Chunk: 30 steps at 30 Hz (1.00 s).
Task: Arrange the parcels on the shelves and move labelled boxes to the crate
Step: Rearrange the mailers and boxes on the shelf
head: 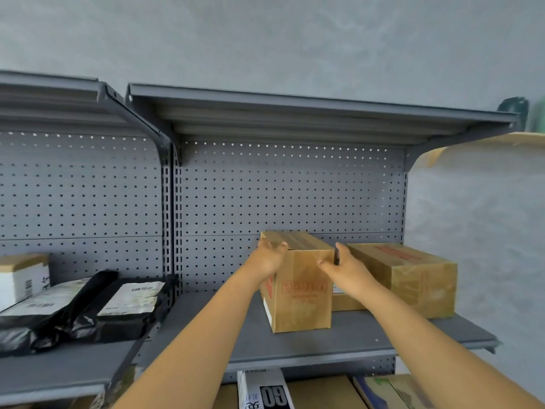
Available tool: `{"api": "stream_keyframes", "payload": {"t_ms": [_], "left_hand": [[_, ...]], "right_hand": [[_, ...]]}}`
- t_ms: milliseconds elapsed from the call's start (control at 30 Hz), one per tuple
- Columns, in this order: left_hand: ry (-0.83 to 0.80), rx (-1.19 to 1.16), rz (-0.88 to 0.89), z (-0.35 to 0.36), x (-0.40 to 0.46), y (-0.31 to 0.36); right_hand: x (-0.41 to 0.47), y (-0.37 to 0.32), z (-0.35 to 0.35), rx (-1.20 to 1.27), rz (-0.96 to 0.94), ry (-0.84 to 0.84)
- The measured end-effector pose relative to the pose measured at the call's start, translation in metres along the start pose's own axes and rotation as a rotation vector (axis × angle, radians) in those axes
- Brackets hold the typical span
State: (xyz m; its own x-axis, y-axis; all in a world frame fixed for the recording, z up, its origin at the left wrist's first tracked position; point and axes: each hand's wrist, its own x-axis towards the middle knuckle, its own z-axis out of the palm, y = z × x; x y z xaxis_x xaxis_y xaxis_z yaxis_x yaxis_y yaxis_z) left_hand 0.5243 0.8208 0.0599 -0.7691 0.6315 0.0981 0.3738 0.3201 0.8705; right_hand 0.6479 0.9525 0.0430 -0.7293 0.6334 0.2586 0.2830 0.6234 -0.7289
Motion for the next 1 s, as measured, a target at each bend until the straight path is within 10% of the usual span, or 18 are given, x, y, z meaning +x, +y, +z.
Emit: {"api": "stream_keyframes", "payload": {"t_ms": [700, 1000], "left_hand": [[-0.131, -0.287, -0.055, -0.023, -0.010, -0.015], [0.131, -0.040, -0.160, -0.081, 0.011, -0.034]], "right_hand": [[0.015, -0.024, 0.080, -0.053, 0.034, 0.240], [0.008, -0.042, 0.090, 0.220, -0.313, 0.182]]}}
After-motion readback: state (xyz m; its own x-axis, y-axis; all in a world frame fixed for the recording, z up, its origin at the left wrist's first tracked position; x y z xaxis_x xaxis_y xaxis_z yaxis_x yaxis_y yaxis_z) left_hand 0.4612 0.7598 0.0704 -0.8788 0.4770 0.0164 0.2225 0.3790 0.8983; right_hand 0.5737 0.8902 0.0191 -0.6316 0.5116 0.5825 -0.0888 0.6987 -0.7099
